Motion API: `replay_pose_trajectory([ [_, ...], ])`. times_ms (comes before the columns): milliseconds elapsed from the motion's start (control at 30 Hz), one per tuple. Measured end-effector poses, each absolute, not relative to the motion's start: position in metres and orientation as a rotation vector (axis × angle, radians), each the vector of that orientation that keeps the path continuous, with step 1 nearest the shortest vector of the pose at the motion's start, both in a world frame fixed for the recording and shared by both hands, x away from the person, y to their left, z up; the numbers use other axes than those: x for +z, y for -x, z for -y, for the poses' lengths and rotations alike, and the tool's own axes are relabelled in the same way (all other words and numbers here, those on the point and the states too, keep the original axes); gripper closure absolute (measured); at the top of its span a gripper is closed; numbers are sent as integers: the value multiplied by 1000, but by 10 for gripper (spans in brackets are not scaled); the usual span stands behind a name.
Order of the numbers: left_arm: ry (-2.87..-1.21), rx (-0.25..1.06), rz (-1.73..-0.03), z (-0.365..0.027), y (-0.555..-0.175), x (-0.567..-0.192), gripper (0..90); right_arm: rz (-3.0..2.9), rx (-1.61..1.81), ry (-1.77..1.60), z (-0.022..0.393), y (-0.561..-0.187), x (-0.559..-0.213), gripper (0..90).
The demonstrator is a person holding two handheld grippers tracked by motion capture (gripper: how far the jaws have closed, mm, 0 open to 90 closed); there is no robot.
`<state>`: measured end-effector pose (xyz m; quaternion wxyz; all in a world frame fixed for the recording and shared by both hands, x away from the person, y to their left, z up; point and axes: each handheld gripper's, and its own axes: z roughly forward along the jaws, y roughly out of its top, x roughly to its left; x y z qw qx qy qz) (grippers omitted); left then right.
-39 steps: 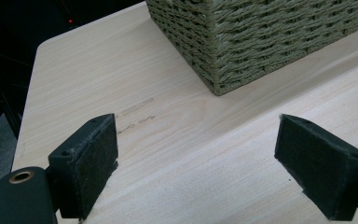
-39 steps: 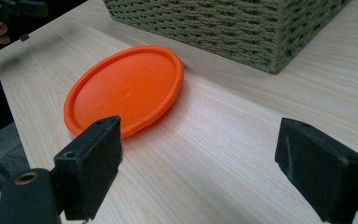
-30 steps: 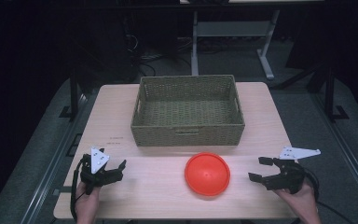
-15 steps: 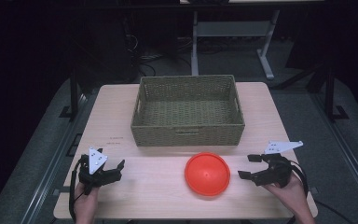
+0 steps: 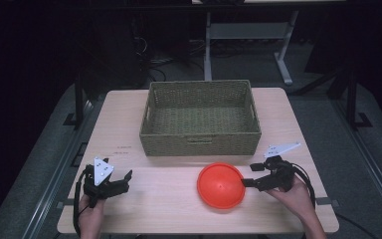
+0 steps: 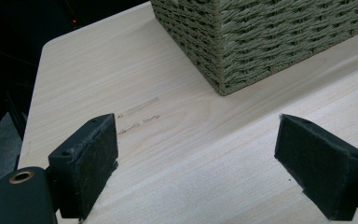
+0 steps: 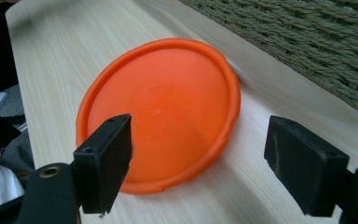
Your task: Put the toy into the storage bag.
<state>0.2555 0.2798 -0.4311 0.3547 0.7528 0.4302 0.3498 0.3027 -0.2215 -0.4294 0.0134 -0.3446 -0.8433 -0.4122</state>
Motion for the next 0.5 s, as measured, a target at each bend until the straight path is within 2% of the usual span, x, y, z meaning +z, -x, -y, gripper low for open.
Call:
replay_pose_trajectory([
  [500, -1951, 902, -1099, -278, -256, -432, 128, 2607, -1211, 1093, 202, -316, -445, 235],
])
